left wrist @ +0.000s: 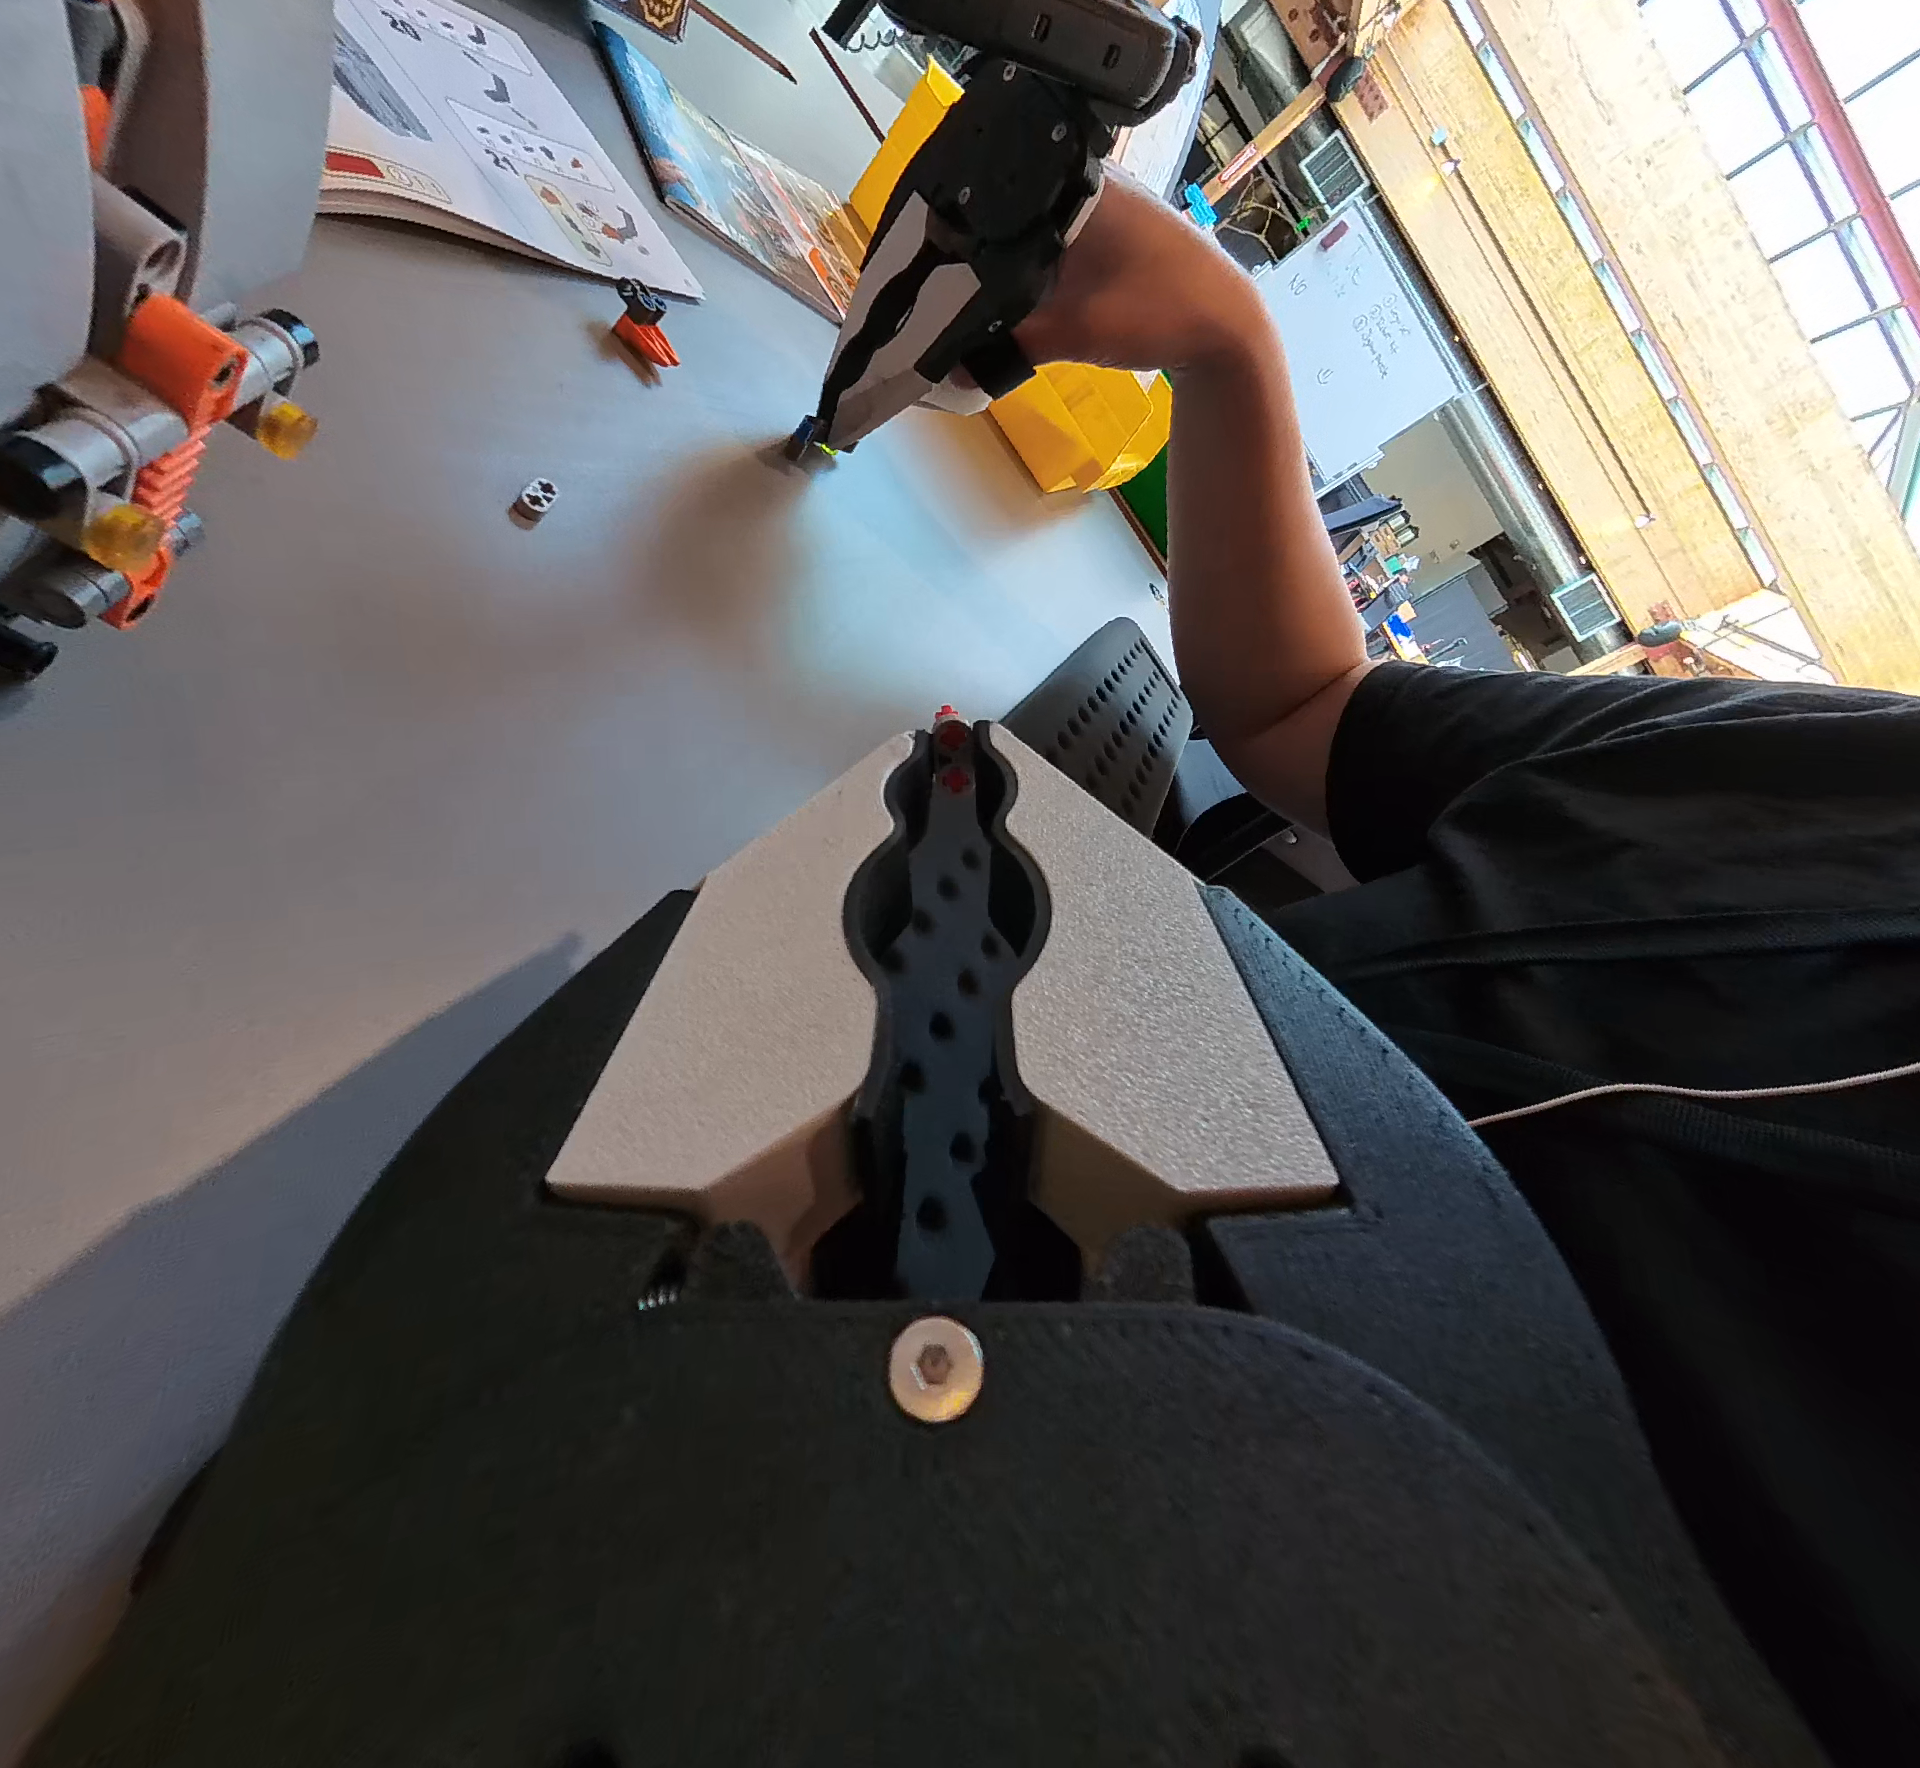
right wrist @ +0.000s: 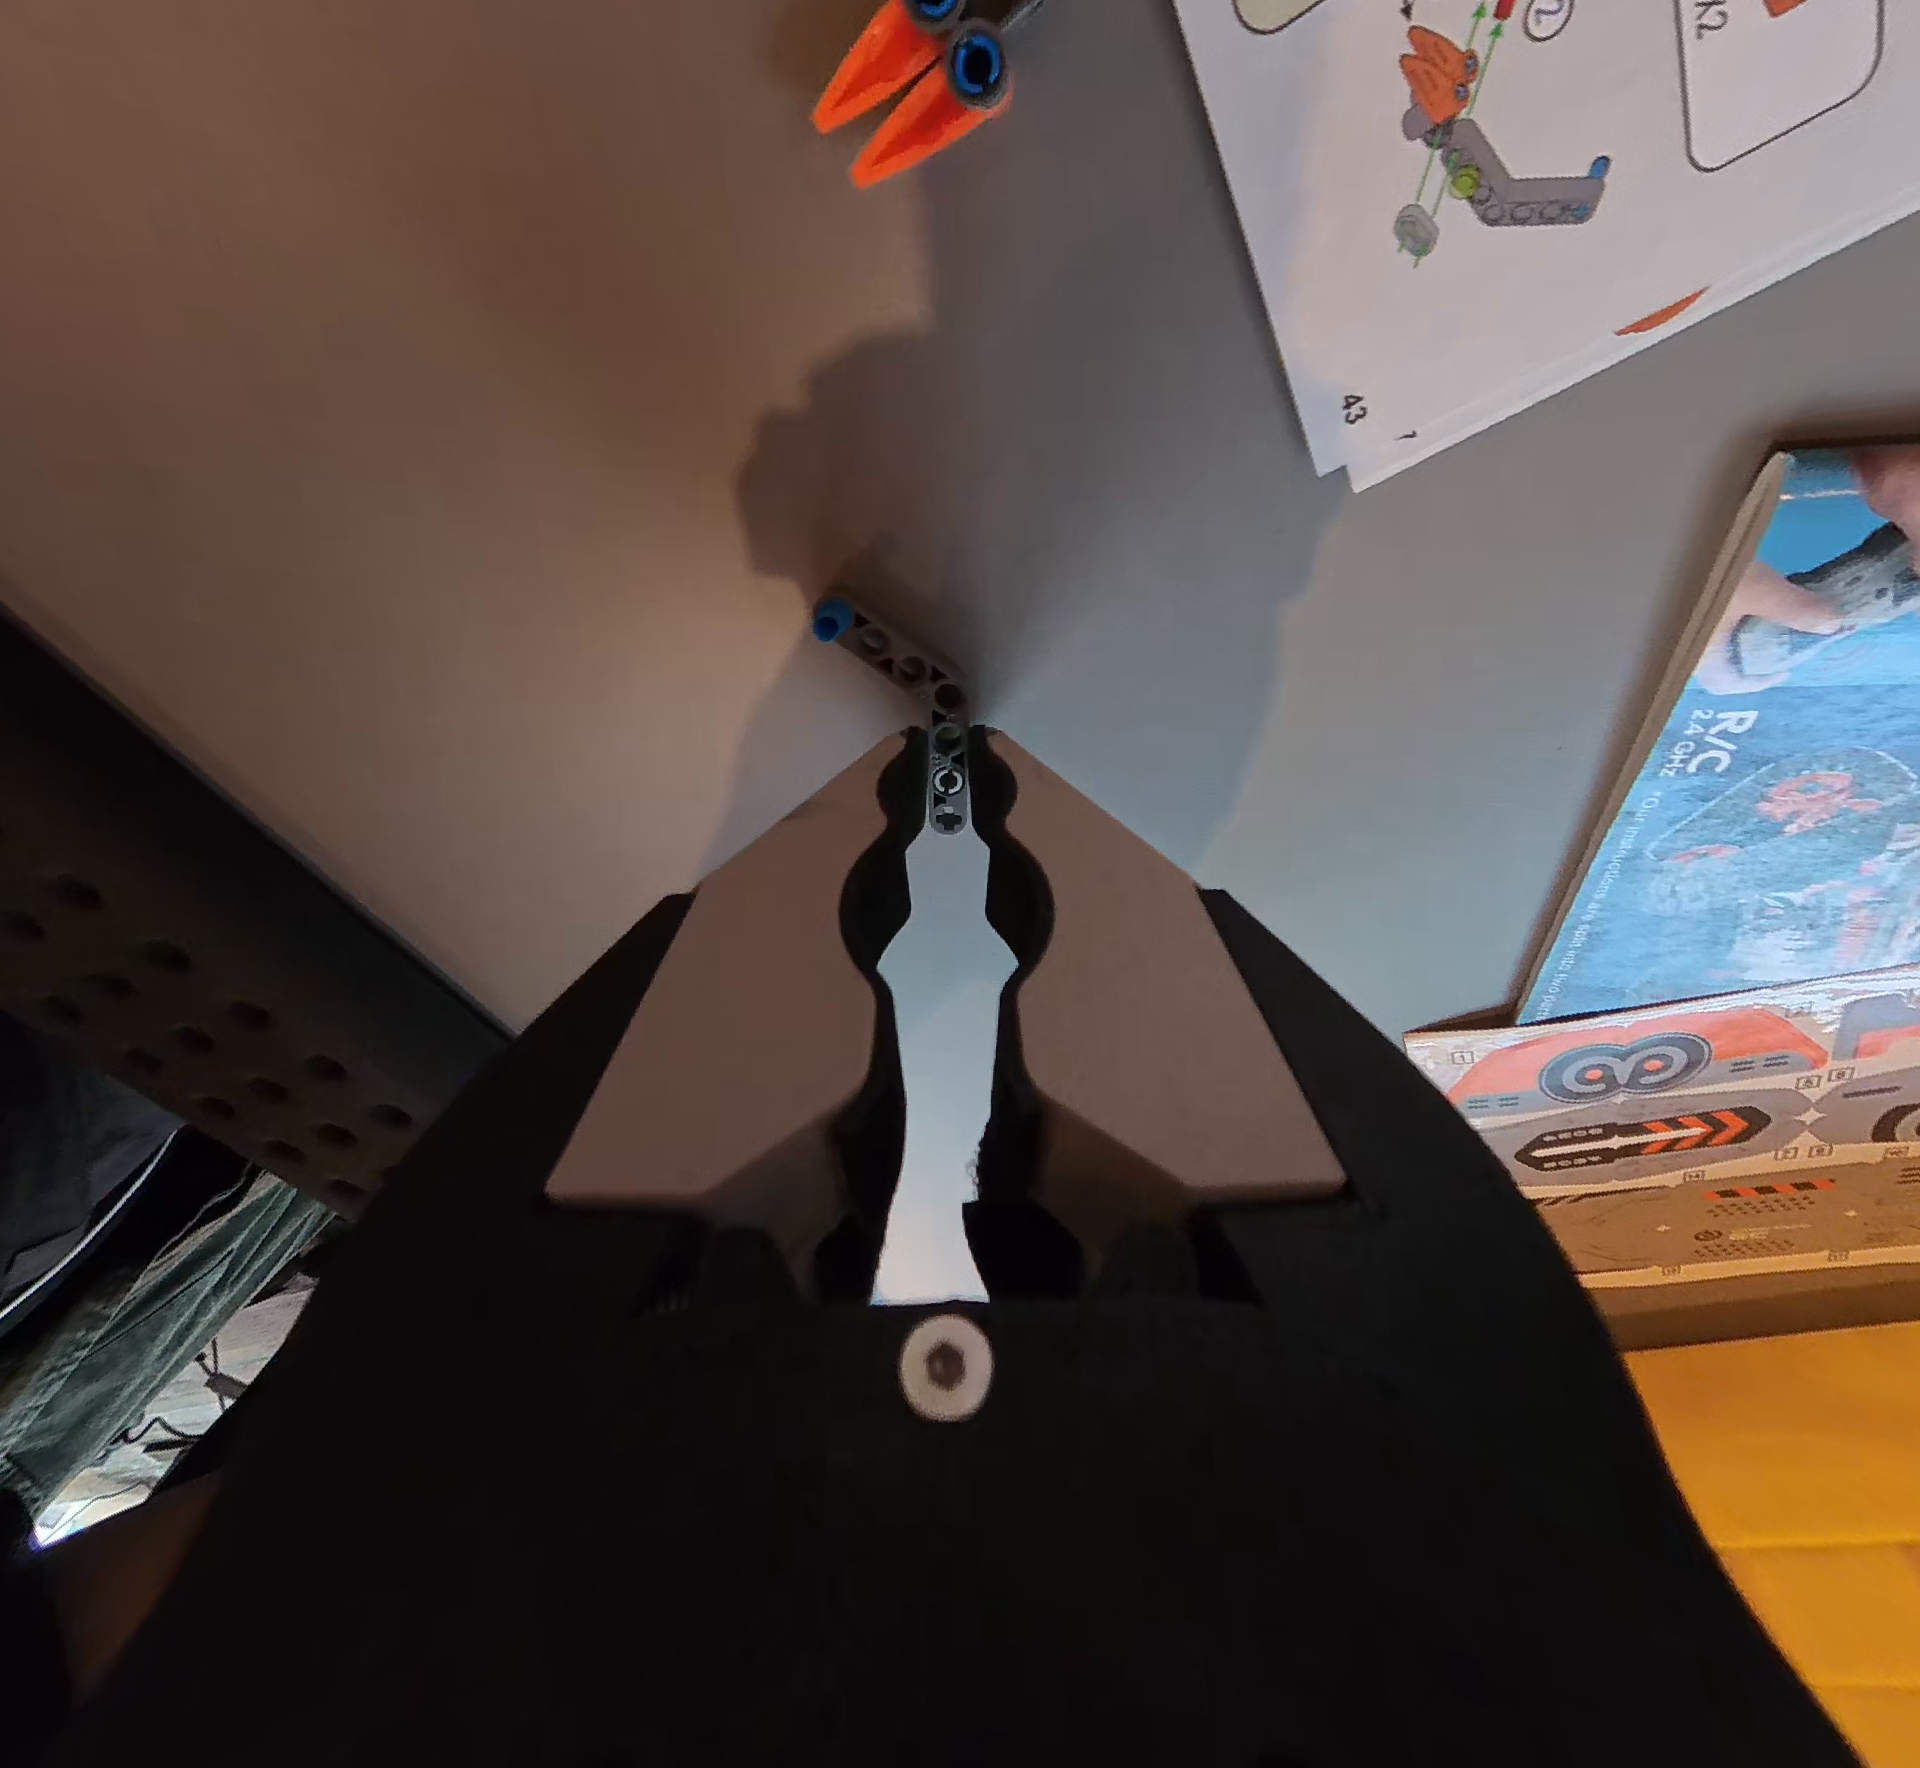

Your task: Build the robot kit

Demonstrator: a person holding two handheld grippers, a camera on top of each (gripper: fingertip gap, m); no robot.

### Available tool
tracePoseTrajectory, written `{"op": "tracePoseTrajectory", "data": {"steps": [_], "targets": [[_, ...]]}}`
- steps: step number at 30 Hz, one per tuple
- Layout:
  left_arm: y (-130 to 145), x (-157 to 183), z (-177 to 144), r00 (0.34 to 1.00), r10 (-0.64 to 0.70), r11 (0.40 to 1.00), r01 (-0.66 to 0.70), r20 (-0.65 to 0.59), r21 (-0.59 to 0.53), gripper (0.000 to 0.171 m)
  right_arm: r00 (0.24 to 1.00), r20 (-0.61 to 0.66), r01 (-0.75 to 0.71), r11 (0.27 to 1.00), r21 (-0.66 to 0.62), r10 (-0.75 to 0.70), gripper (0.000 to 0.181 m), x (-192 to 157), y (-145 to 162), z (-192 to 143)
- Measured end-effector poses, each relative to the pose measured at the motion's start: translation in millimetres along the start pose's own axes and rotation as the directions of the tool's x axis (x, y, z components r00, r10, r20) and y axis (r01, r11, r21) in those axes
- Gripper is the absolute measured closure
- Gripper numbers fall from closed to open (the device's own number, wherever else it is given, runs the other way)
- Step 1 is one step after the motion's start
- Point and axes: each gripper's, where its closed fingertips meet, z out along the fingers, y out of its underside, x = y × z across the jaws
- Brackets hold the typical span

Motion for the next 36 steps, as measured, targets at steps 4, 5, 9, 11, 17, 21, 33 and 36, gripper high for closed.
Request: {"op": "tracePoseTrajectory", "data": {"steps": [4, 5, 9, 11, 17, 21, 33, 36], "targets": [[0, -2, 0, 1.0, -0.004, 1.0, 0.004, 0.002, 0.001, 0.166, 1.0, 0.01, -0.005, 1.0, -0.004, 0.005, 0.174, 0, 0, 2], [0, -2, 0, 1.0, -0.004, 1.0, 0.004, 0.002, 0.002, 0.166, 1.0, 0.018, -0.009, 1.0, -0.001, 0.009, 0.174, -1, 0, 2], [-1, -2, 1, 1.0, -0.005, 1.0, 0.005, 0.002, 0.004, 0.166, 1.0, 0.027, 0.013, 1.0, 0.015, -0.014, 0.174, -3, 0, 2], [-4, -2, 0, 1.0, 0.005, 1.0, -0.005, 0.005, 0.006, 0.166, 0.998, 0.062, 0.024, 0.997, 0.077, -0.028, 0.174, -9, -5, 0], [-30, 8, -16, 0.999, 0.035, 0.998, -0.033, -0.028, 0.055, 0.166, 0.941, 0.333, -0.164, 0.791, 0.589, -0.053, 0.175, -26, -64, -51], [-81, 34, -33, 0.987, 0.141, 0.987, -0.135, -0.074, 0.09, 0.166, 0.763, 0.604, -0.449, 0.482, 0.752, -0.232, 0.175, -33, -108, -126], [-253, 112, -49, 0.862, 0.502, 0.845, -0.47, -0.075, 0.256, 0.166, 0.502, 0.714, -0.599, 0.4, 0.694, -0.488, 0.175, -50, -172, -190], [-274, 109, -57, 0.864, 0.5, 0.834, -0.463, -0.057, 0.3, 0.166, 0.479, 0.705, -0.63, 0.355, 0.691, -0.522, 0.175, -46, -183, -205]]}}
